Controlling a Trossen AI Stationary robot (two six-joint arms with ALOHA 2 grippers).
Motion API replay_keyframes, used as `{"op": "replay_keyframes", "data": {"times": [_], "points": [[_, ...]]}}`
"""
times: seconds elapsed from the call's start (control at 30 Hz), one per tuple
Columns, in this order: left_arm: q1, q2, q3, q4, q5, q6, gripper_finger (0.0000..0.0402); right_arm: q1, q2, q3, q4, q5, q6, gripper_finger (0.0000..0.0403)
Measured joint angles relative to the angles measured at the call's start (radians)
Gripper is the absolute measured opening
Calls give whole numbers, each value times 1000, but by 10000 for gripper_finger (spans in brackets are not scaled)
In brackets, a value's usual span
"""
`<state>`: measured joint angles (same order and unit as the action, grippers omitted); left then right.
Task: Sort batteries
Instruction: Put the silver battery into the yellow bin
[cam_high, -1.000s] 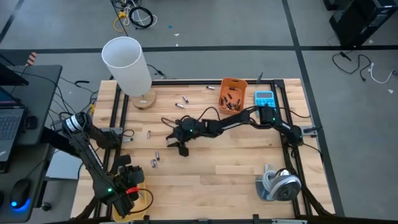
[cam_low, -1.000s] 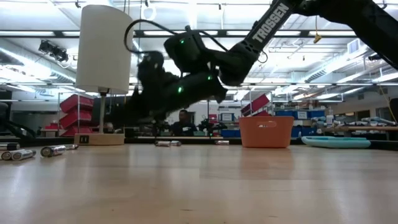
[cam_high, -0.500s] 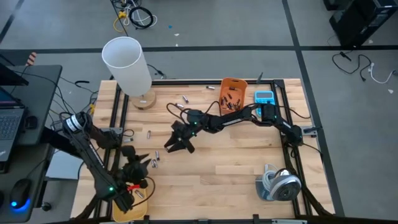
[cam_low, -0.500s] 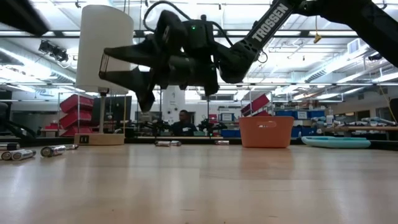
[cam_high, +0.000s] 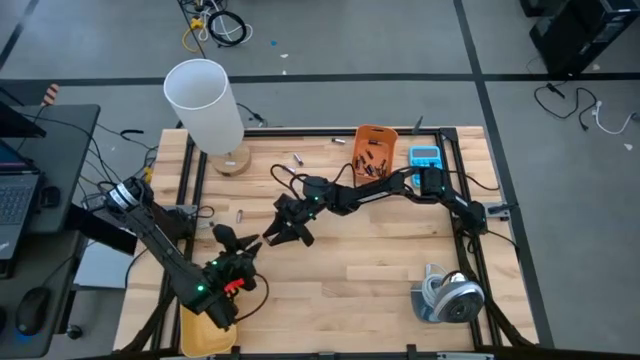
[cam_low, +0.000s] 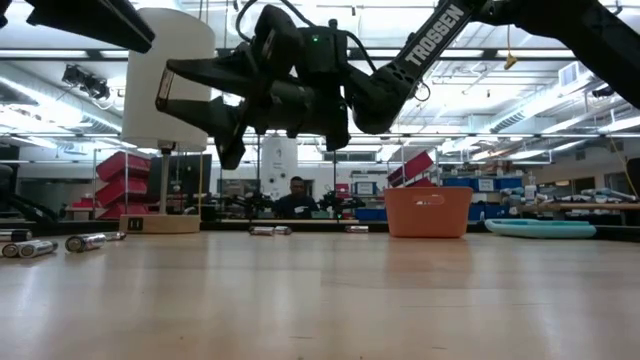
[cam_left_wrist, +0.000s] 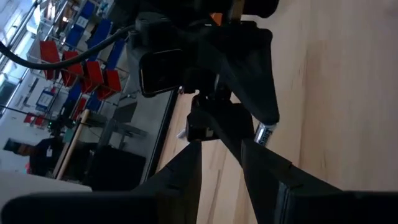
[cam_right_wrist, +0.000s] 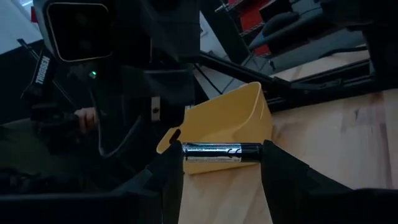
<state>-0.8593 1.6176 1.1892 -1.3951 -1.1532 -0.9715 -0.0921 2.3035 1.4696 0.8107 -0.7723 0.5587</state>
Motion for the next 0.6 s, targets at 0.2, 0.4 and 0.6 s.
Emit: {"op": "replay_keyframes", "data": {"times": [0.2, 0.4, 0.6], "points": [[3, 0, 0, 51, 3, 52, 116, 0, 0, 0, 53, 1, 34, 167], [3, 0, -6, 51, -1, 55, 116, -10, 0, 0, 142, 10, 86, 167], [3, 0, -57, 83, -48, 47, 116, -9, 0, 0, 168, 47, 97, 167]]}}
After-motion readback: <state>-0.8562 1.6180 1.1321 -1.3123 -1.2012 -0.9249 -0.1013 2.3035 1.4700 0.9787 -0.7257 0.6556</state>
